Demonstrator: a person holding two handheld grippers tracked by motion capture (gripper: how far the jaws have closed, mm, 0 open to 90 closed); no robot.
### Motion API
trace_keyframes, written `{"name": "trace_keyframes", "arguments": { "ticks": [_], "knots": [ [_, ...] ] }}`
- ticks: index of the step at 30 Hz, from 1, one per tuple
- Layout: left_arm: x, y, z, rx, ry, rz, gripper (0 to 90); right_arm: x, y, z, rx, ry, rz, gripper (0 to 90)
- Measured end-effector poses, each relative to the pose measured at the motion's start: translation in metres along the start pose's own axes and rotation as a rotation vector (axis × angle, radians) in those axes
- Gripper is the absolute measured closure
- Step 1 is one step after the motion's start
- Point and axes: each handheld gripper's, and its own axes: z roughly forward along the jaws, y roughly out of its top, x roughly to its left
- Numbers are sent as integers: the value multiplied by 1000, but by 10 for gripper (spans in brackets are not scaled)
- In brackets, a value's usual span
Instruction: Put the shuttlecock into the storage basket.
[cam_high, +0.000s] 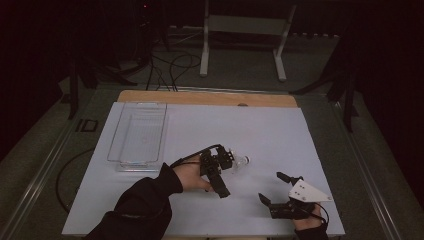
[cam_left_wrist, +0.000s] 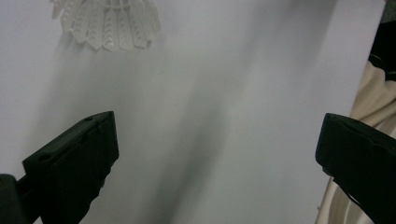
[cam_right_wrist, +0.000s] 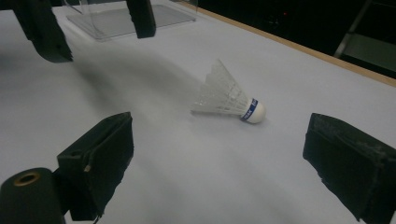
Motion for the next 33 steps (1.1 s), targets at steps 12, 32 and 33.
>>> {"name": "trace_keyframes", "arguments": {
  "ticks": [12, 32, 33],
  "knots": [
    [5, 17, 13, 8, -1, -12, 10, 0, 0, 0, 0, -1, 4, 87],
    [24, 43, 38, -20, 33, -125, 179, 1, 0, -2, 2, 4, 2, 87],
    [26, 44, 40, -21, 33, -133, 198, 1, 0, -2, 2, 4, 5, 87]
  ]
}}
